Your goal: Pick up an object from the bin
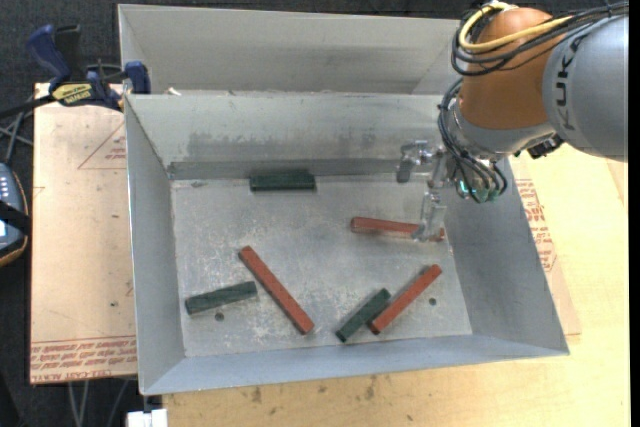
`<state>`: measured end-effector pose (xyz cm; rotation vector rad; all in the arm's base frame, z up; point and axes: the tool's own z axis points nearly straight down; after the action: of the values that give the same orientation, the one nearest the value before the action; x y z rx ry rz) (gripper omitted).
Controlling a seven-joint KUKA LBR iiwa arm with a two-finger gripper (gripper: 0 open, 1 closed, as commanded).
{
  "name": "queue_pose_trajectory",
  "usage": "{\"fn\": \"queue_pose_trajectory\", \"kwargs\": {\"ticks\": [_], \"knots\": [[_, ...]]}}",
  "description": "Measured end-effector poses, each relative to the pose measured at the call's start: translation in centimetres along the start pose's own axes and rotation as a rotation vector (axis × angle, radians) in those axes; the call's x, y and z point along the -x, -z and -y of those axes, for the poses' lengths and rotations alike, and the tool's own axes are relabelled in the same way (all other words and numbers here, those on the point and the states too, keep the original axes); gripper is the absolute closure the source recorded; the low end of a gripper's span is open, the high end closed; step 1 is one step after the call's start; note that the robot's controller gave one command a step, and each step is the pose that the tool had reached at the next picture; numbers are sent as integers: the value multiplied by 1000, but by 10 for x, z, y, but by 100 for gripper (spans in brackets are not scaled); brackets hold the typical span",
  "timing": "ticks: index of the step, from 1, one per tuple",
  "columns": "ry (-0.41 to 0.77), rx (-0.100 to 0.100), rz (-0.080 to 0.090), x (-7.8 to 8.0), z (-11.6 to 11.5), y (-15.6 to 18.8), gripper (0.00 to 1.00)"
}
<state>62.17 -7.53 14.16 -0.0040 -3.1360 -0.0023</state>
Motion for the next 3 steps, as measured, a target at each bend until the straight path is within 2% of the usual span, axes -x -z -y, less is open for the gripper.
{"fn": "queue_pose_trajectory", "kwargs": {"ticks": [1, 2, 3], "knots": [[1, -1, 8, 2, 0, 5, 0], [-17, -1, 12, -26, -15, -51, 0], [-121, -1, 8, -44, 37, -69, 100]]}}
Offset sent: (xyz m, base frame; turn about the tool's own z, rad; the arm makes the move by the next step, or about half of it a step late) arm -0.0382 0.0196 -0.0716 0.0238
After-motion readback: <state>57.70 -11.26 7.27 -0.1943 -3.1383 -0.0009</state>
